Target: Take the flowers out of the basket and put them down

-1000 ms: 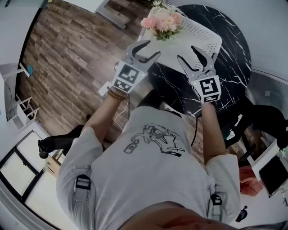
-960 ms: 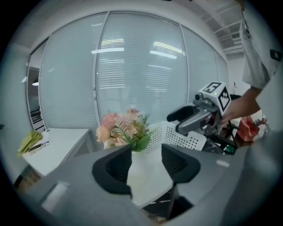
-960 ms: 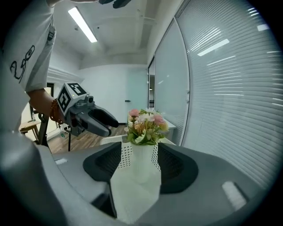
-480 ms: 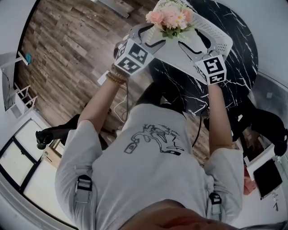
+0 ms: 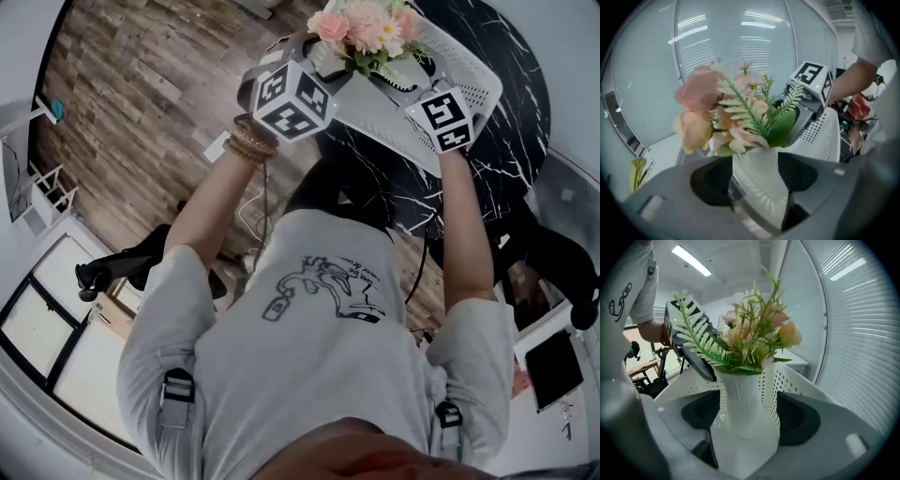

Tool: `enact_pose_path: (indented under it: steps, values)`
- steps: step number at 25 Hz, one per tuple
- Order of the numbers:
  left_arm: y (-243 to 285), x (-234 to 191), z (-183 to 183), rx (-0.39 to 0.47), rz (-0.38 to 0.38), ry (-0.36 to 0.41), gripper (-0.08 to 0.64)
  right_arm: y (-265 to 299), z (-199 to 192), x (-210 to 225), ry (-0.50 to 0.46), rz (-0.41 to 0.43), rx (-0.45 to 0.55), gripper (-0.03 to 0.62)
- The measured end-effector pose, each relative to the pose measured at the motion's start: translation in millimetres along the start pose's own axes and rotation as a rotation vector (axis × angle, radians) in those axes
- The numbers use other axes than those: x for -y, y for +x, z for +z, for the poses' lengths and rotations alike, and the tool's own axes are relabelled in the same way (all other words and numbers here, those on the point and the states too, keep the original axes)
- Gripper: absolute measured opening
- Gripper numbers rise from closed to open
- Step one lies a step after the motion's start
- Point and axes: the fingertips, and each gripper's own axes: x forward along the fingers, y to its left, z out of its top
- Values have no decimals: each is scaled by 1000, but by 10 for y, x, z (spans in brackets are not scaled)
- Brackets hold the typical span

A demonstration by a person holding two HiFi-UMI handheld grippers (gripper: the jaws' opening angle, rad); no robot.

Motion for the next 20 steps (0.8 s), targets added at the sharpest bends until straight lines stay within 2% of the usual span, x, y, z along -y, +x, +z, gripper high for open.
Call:
enact_pose_path:
  steps: [10, 17, 20]
  values:
    - [192, -31, -45, -45, 7, 84, 313, 227, -84, -17, -25, 41, -7, 374]
    - [253, -10, -84, -87, 8, 160, 303, 265, -68, -80, -52, 65, 14, 321]
    - [252, 1, -81, -97, 11, 185, 269, 263, -19, -114, -60, 68, 28, 299]
